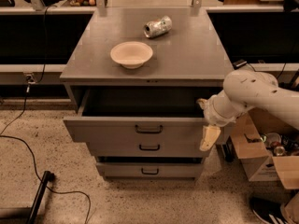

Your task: Open top drawer

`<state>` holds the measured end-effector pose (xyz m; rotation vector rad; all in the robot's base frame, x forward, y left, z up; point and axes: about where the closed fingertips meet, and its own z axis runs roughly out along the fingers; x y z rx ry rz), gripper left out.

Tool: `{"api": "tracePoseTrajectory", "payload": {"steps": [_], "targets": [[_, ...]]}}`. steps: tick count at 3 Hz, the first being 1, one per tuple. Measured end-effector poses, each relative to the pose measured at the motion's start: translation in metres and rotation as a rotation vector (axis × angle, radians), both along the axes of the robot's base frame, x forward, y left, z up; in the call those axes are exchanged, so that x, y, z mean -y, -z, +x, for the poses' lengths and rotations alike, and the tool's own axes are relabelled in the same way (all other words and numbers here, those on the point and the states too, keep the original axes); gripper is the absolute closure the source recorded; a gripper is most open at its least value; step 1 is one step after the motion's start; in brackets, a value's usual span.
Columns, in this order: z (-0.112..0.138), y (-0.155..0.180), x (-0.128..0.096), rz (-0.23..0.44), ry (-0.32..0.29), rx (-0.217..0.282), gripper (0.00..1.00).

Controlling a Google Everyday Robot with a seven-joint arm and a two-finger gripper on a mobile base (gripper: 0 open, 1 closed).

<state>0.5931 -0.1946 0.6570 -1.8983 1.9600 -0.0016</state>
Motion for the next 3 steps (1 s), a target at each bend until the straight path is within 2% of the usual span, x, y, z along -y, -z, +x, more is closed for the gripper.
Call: {"api": "tracePoseTrajectory", "payload": {"steps": [1,2,3], "targets": [[-0.006,0.001,0.007,-0.002,0.022,-0.043,0.25],[-0.017,-0.014,0.009,-0.005,0.03,-0.074,0.42],[-0.027,-0.025,0.006,-0.012,-0.001,-0.111,0.61]]}}
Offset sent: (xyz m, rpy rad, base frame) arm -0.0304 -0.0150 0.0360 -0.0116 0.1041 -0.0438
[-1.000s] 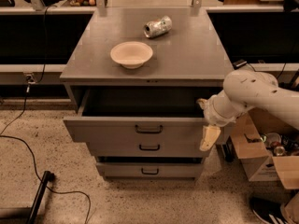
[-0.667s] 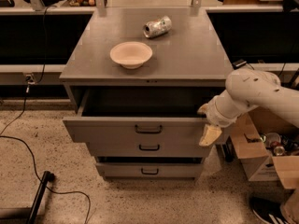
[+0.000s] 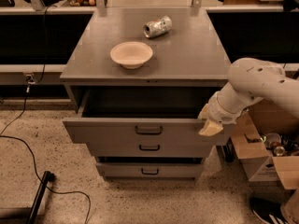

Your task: Open top drawer

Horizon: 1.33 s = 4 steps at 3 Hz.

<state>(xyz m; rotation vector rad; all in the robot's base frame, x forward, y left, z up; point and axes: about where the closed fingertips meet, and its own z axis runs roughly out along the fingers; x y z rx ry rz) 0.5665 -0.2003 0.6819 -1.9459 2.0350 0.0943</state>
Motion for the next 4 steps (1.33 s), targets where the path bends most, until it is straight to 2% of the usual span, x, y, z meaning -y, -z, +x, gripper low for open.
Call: {"api": "tracePoseTrajectory", "payload": {"steps": [1,2,3,4], "targets": [[-0.009,-0.009,-0.002,-0.007,-0.029,-0.042,0.63],[-0.029,-0.019,-0.001,-0.011,-0.031,-0.088,0.63],[-0.059,-0.03,-0.002,-0.013,-0.019,-0.142,0.51],[-0.058,-0.029,-0.003,-0.014,-0.021,-0.142,0.32]]}}
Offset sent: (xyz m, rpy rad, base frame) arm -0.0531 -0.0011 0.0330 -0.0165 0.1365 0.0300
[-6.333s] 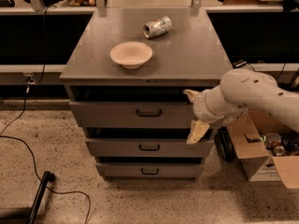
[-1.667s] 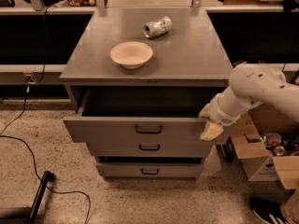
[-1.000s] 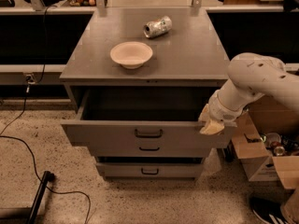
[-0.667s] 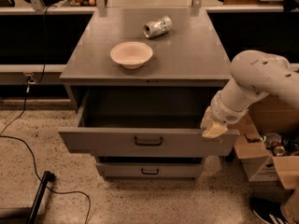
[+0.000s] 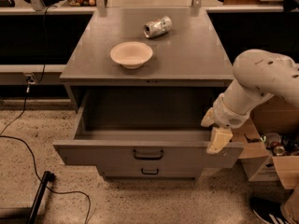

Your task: Open top drawer

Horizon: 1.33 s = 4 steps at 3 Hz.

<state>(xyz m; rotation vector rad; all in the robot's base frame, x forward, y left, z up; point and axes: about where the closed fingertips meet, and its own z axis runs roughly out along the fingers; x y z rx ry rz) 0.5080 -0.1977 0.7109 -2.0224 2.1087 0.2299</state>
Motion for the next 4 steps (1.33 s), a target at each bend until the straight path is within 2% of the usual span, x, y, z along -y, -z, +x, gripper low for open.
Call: {"api": "tracePoseTrajectory", "payload": {"steps": [1,2,3,4], "targets": [[0.0,0.001,-0.001,-0.001,-0.001,-0.002,0.09],[0.003,-0.001,-0.004,-0.013,-0.01,0.002,0.0],[0.017,-0.012,-0.014,-0.036,-0.015,0.001,0.0],[0.035,-0.014,-0.018,-0.043,-0.012,0.008,0.19]]}}
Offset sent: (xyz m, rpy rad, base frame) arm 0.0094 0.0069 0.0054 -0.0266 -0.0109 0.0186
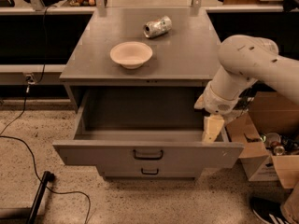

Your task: Open top drawer

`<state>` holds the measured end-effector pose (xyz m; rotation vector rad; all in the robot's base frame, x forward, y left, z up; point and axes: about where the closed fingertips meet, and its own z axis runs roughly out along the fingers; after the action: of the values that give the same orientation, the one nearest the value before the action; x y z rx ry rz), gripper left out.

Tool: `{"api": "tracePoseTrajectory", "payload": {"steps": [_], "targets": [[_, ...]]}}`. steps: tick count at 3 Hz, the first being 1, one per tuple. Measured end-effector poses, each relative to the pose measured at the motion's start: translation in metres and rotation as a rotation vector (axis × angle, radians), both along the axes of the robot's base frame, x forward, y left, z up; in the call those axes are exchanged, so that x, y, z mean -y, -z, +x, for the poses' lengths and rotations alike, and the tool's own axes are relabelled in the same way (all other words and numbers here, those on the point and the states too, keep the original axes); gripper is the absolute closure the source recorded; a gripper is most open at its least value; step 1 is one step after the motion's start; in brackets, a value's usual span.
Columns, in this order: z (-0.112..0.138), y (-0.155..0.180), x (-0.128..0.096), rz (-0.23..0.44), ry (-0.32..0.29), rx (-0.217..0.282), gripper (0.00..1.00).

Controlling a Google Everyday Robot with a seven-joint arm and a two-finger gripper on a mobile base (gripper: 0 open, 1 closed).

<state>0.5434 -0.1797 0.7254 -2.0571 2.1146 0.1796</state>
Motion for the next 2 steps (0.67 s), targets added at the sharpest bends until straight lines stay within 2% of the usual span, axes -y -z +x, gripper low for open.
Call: {"api": "tracePoseTrajectory", "payload": {"steps": [2], "targets": [[0.03,0.025,0.01,-0.002,0.038,0.043,0.66]]}}
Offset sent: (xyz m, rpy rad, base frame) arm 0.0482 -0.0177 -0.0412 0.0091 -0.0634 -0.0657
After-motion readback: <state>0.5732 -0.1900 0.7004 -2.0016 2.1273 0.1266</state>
